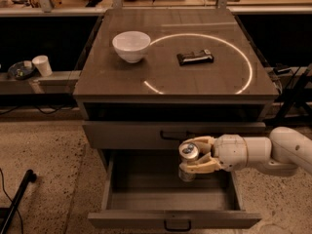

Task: Place redbull can into middle drawer

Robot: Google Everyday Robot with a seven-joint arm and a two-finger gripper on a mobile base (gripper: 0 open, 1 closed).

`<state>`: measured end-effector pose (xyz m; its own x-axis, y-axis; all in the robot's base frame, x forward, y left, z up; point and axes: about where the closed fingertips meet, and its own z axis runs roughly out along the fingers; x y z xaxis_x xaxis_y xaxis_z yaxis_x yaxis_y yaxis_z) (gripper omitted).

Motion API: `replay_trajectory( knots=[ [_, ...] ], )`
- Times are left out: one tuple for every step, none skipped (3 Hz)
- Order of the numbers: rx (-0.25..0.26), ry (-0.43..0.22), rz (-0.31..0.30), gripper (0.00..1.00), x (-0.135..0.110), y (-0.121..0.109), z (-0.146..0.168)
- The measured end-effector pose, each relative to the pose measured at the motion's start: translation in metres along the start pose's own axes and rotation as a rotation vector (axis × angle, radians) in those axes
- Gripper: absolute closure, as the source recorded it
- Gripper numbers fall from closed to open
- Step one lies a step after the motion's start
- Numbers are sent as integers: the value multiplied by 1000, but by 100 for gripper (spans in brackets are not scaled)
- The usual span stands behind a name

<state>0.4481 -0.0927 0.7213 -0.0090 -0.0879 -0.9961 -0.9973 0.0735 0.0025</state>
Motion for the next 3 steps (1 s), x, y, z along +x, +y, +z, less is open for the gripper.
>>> replay_trajectory(
  knots=[
    [32,-93,-17,100,55,-15,38],
    [90,-108,-34,100,110,-34,62],
    [105,-59,-56,100,152,-45,80]
  ],
)
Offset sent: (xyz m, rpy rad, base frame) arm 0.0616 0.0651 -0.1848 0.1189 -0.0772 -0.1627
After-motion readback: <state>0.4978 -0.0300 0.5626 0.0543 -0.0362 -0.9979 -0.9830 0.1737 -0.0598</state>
